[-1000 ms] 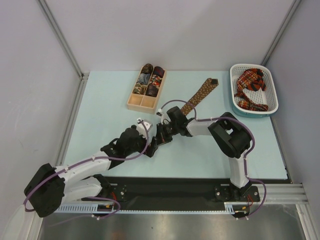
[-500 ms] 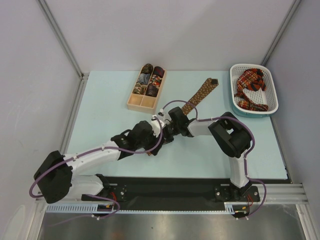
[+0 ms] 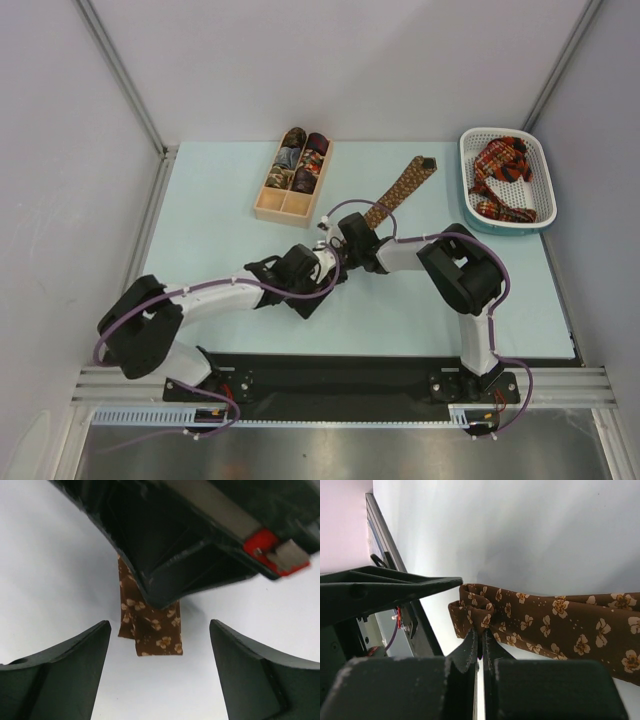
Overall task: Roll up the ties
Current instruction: Roll the tie
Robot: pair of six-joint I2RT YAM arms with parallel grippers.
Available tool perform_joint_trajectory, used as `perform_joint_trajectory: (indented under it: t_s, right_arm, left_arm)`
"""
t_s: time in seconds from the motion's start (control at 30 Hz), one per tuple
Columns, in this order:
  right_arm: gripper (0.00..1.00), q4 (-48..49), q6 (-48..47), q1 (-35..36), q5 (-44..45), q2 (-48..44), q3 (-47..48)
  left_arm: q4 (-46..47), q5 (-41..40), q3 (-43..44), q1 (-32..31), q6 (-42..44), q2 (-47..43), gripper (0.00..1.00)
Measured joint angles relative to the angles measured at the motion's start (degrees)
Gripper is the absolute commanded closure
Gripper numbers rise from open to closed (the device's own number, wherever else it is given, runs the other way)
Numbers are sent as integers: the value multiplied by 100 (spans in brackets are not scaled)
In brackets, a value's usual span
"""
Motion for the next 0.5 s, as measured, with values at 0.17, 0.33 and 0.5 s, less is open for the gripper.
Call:
perform_joint_trajectory:
  t_s: [0.17,0.33,0.5]
  right_arm:
    - [100,11,22,-2,-24,0,-20]
    - [100,39,24,-2,-39,0,-37]
    - [99,46,24,-7,-42,0,-46]
  left_arm:
    - [-59,247,317,238,144,341,22]
    - [-101,498,457,334,166,505,32]
    - [-240,763,457,240,151,540,43]
